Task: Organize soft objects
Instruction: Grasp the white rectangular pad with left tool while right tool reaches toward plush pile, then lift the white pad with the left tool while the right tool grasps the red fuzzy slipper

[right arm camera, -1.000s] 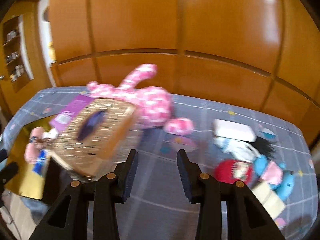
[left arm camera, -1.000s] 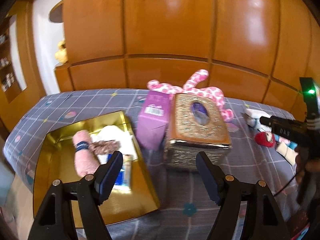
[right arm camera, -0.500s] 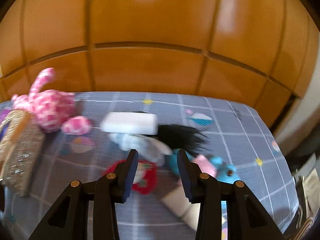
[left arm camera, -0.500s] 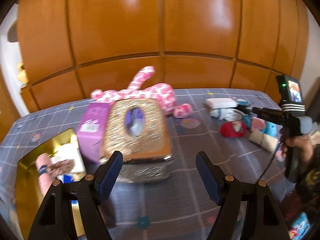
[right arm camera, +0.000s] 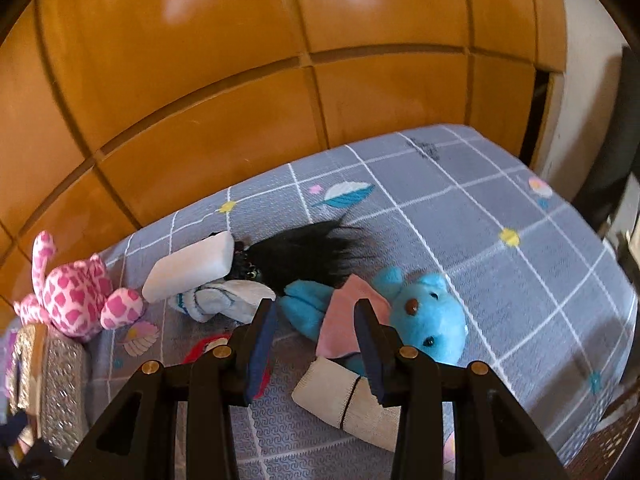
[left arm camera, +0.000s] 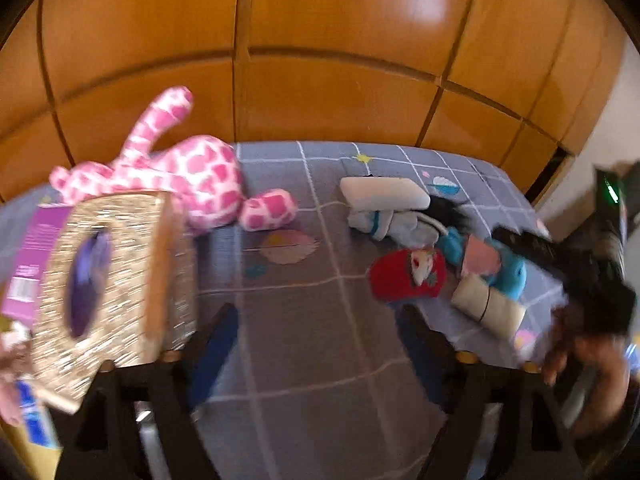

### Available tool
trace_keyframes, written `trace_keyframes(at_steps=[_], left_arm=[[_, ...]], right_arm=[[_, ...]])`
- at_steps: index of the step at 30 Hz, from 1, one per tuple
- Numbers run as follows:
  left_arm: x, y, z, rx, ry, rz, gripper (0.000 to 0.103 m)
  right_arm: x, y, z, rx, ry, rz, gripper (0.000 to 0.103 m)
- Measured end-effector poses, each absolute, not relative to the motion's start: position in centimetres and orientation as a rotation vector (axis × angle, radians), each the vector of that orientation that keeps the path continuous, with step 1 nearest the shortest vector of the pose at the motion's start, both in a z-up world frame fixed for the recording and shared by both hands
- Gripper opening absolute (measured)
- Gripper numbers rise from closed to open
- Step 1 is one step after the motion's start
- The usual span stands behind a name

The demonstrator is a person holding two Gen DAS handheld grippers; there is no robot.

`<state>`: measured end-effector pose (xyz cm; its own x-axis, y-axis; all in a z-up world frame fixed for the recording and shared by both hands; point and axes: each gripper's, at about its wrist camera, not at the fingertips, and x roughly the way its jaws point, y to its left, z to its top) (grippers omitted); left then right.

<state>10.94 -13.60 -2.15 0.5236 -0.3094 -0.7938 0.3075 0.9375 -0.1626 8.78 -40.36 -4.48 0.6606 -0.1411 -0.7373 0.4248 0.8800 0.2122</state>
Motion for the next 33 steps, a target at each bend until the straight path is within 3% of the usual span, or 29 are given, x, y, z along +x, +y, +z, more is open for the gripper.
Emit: trace_keyframes(at_steps=[17,19,22,23,27,33], left_arm=[[25.3,-20.4,-6.1,-0.264,1.070,-0.399,0.087],[26.5,-20.7,-6.9,-0.293,1.100,-0.393,0.077],[27.3,-20.7,-8.0,-0.341,1.147,-0.410,0.053],[27.3,-20.8,-8.3,-0.346,1.162,-0.422,0.035],[26.1,-20.4,-7.3,-0.347,1.116,-0.461,0.020],[21.6,-18.8,-4.4,-0.280,1.043,-0.476,0.019]], right_arm=[[8.7,-41.7,-5.0,0.545,0.810,-0.257,0.040],[8.7,-41.8,-5.1,0.554,0.813,-0.254,0.040],[8.8,-41.9,-5.3,0.570,0.826,-0.241,0.040],[8.9,-41.9,-5.4,0.572,0.828,-0.240,0.040],[8.9,-41.8,-5.5,0.567,0.834,-0.244,0.040],[8.7,-41.8,-5.5,0.559,0.826,-0.259,0.040]])
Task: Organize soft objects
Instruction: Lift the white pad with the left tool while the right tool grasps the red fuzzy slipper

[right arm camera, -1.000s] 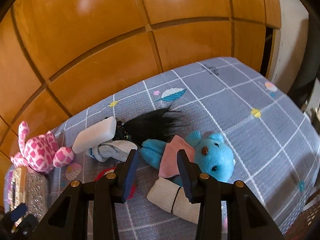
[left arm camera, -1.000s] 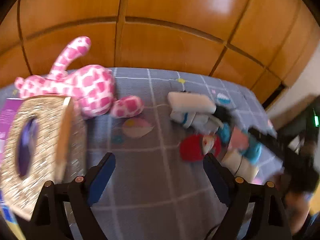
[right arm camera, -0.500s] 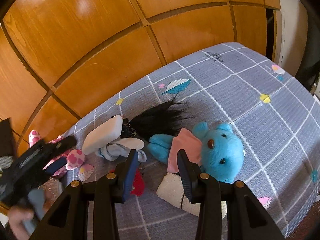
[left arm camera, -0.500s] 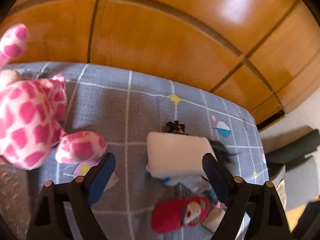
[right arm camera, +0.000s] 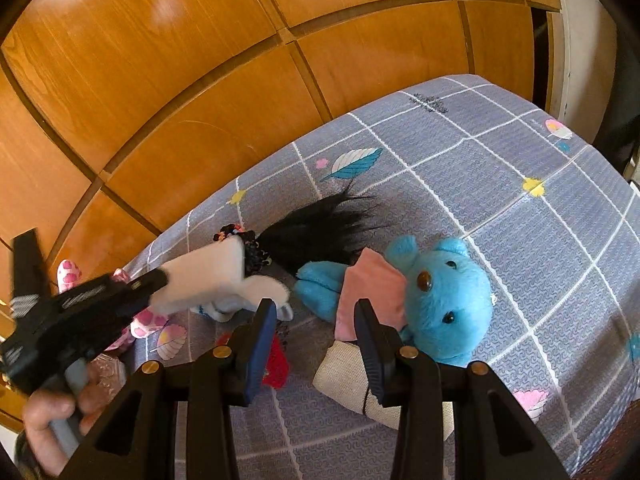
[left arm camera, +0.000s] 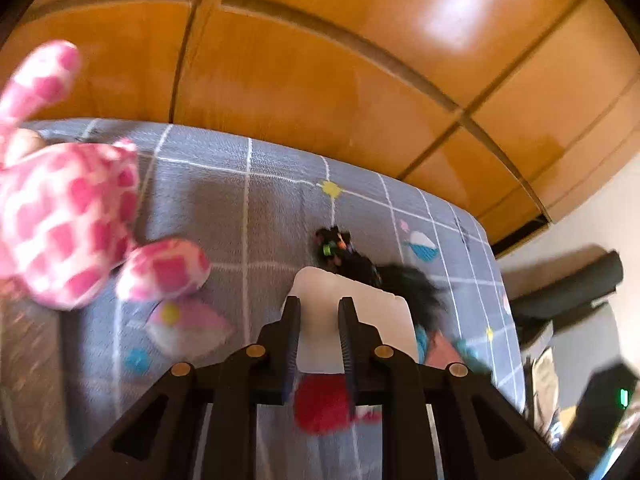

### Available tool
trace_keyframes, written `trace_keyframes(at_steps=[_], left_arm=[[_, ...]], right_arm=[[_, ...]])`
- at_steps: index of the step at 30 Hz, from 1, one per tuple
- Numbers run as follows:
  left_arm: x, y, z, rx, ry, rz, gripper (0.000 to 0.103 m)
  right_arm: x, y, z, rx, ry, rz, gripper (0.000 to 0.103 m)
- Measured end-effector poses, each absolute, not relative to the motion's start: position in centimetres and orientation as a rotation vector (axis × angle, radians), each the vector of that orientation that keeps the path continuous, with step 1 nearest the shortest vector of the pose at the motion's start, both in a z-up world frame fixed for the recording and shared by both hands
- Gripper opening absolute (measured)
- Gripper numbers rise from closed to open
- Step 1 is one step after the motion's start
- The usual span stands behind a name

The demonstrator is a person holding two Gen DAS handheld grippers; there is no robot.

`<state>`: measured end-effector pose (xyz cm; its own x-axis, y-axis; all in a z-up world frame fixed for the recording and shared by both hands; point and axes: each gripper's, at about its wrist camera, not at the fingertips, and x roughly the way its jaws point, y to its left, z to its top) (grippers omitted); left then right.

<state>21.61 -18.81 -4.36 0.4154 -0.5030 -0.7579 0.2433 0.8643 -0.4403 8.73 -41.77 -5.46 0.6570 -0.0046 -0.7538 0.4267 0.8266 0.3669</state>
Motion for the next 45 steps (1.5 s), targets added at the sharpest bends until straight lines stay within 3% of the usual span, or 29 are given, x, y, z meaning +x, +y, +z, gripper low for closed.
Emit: trace_keyframes(at_steps=[11,13,14,15,21,29,32,38,39,40,43,45], left_arm=[[10.4,-16.7,-6.3,0.029,1.064,-0.451,0.025],[9.2,-16.9,-6.9,0.108,1.061,-0.460,0.037],[8.6,-16.8,-7.0,0.148,1.049,-0.465,0.058],[7.9,-16.8,-6.9,0.186,1.027,-0.477,0.073],[5.3,-18.4,-6.5,0.537,0.817,-0.584,0.079],[7.7,-20.7,-10.1,0.697,0.845,-0.728,0.085],[9.4,-20.2,-11.1,0.603,0.932,-0.773,0.085],[9.2,-18.6,-10.8,0.506,0.914,-0.760,0.072],[9.0,-18.1,-10.6,0.478,0.913,-0.756,0.057],[8.8,-17.7,-10.2,0.450,0.909,-0.765,0.050],[8.4,-16.8,-9.2,0.404,0.909,-0.764,0.039],[8.0,-16.9,-8.7,0.400,0.899,-0.757,0.029]], right_arm=[[8.5,-41.7,-5.2,0.539,0.813,-0.273,0.040],[8.4,-41.8,-5.2,0.541,0.811,-0.280,0.040],[8.4,-41.9,-5.2,0.544,0.811,-0.282,0.040],[8.4,-41.9,-5.2,0.547,0.811,-0.284,0.040],[8.4,-42.0,-5.3,0.557,0.817,-0.280,0.040],[8.7,-41.9,-5.6,0.575,0.843,-0.243,0.040],[8.8,-41.7,-5.7,0.580,0.844,-0.222,0.040],[9.8,-39.8,-5.9,0.528,0.881,-0.109,0.040],[10.1,-39.1,-6.0,0.504,0.897,-0.083,0.041],[10.5,-38.4,-6.2,0.478,0.916,-0.061,0.045],[11.4,-36.3,-6.7,0.398,0.957,-0.015,0.060],[12.3,-34.9,-7.2,0.334,0.987,-0.016,0.064]])
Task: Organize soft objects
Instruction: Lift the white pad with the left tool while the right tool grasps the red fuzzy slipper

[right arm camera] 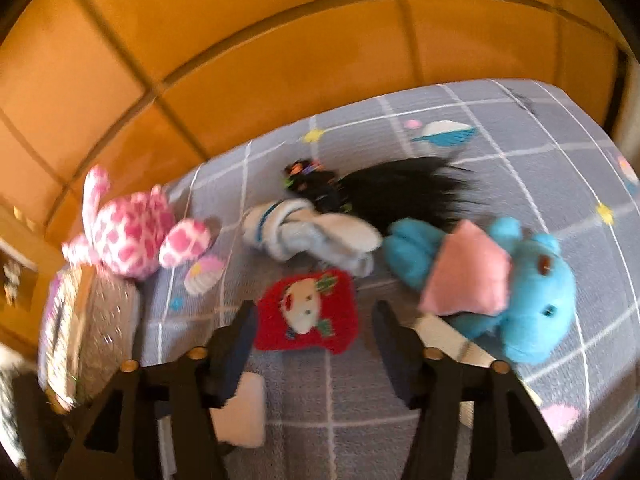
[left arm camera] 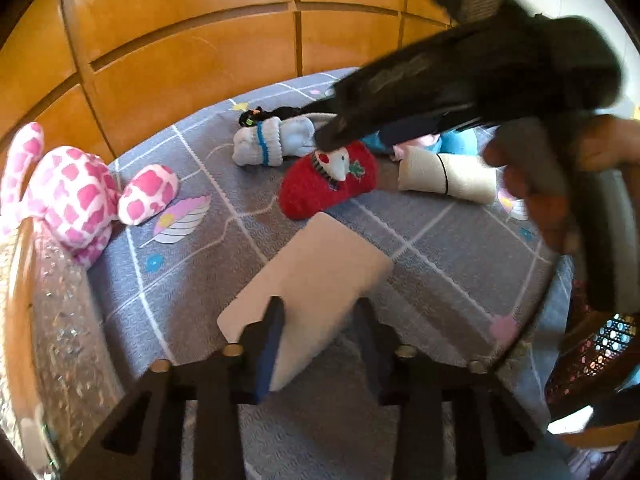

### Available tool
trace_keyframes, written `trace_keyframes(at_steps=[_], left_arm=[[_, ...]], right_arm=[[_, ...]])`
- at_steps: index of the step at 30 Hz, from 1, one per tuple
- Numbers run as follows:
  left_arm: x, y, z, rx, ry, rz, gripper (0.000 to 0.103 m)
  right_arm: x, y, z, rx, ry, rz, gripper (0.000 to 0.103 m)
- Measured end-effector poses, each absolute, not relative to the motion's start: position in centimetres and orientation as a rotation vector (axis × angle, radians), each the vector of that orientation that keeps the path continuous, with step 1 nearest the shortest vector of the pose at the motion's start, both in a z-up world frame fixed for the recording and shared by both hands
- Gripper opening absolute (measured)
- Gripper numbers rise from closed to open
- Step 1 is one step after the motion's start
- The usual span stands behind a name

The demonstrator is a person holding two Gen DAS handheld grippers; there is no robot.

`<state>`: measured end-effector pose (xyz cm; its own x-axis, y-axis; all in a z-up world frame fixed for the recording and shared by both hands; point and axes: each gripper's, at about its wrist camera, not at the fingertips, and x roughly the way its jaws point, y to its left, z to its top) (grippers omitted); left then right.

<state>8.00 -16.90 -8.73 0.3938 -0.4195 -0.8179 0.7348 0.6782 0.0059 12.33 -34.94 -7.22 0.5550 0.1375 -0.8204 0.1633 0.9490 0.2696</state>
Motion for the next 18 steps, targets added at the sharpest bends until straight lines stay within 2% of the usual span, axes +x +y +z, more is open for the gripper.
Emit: trace_keyframes(at_steps=[3,7,8,9,10,11,12,14,18], left_arm=[[7.3,-16.4,-8.2,0.378,0.891,-0.760,0.023],[7.0,-15.8,-8.2,0.338,0.890,-0.756,0.024],[6.9,-16.0,-8.3,0.342,0.888,-0.766,0.028],[6.9,-16.2,-8.5,0.347,0.897,-0.774,0.040],[6.9,-16.3,-8.8,0.355,0.911,-0.774,0.049],[6.9,-16.3,-8.9,0.357,0.907,-0.773,0.064],[6.8,-16.3,-8.8,0.359,0.883,-0.767,0.069],[6.9,-16.2,-8.6,0.365,0.869,-0.762,0.075],[7.8,-15.7,-8.6,0.398,0.880,-0.741,0.078]], right_arm=[[13.8,-33.8,-8.5,0.307,1.036,-0.028,0.065],[15.0,-32.9,-9.6,0.209,1.041,-0.082,0.065],[15.1,-32.9,-9.7,0.210,1.029,-0.077,0.050],[15.1,-32.8,-9.8,0.193,1.026,-0.079,0.035],[15.1,-32.7,-10.0,0.184,1.031,-0.083,0.026],[15.2,-32.7,-10.1,0.185,1.035,-0.078,0.024],[15.2,-32.6,-10.2,0.177,1.042,-0.068,0.024],[15.1,-32.3,-10.2,0.155,1.042,-0.068,0.024],[15.3,-32.8,-10.2,0.180,1.053,-0.063,0.024]])
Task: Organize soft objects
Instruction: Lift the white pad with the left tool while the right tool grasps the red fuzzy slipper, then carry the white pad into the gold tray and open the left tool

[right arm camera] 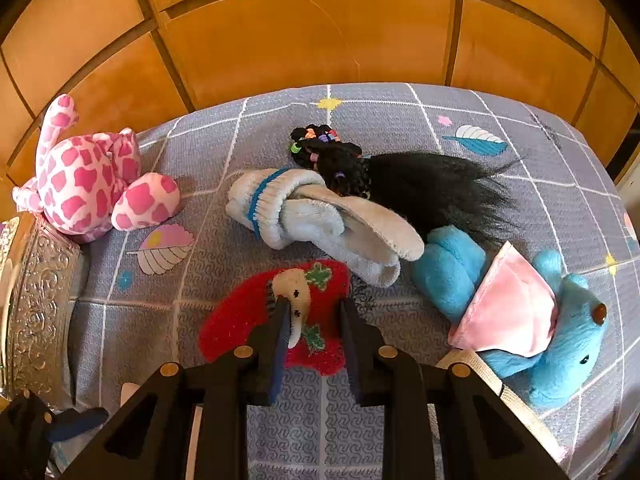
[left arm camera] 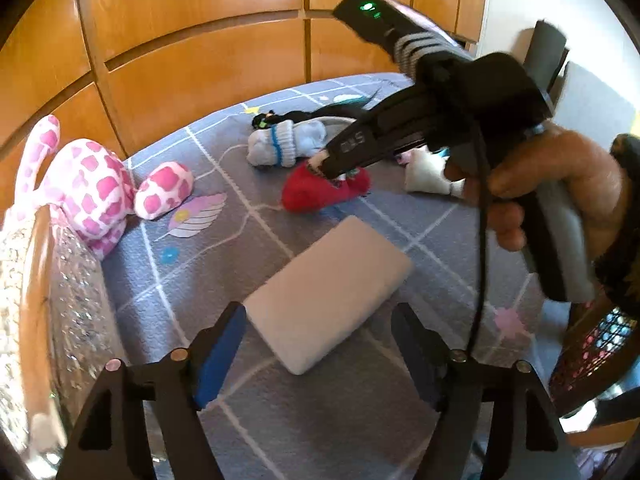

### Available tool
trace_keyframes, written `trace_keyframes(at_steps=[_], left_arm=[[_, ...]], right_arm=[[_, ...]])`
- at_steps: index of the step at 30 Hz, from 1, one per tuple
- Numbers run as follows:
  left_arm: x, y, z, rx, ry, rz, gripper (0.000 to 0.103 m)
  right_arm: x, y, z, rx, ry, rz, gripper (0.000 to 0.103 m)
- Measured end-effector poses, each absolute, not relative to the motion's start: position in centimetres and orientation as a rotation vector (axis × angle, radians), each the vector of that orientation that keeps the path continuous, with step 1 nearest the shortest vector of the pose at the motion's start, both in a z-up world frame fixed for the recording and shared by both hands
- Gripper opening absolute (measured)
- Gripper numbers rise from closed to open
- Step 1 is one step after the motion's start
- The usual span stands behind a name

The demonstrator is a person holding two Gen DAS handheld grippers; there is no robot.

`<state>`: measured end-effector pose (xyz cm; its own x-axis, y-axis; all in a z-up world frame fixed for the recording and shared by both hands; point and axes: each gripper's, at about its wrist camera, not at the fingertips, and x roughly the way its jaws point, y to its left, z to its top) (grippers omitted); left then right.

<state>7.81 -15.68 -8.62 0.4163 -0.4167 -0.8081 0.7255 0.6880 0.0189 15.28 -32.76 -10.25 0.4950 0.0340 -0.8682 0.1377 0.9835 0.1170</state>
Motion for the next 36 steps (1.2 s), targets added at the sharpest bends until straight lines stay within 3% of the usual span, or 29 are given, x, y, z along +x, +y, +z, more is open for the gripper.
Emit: trace_keyframes(at_steps=[9,15,20,30,36], left_arm=[[10.5,-18.7,-11.3,0.544,0.952,-0.798,0.087],[10.7,-17.9,-11.6,0.435,0.992,-0.813,0.071],[9.0,-15.8,-10.5,0.354,0.984,-0.796,0.069],[7.4,-11.8,-1.3,0.195,0.796,-0.690,0.070],[10.3,-7.1,3.1,0.102,0.734,-0.494,0.071]], right_arm=[[15.6,-33.6,-10.4,0.262,1.093,-0.044,0.029],[15.7,-33.9,-10.4,0.289,1.096,-0.045,0.030],[15.7,-32.5,-10.1,0.185,1.072,-0.049,0.025],[15.6,-32.5,-10.6,0.171,1.081,-0.055,0.023],[15.4,-32.4,-10.7,0.164,1.083,-0.063,0.024]])
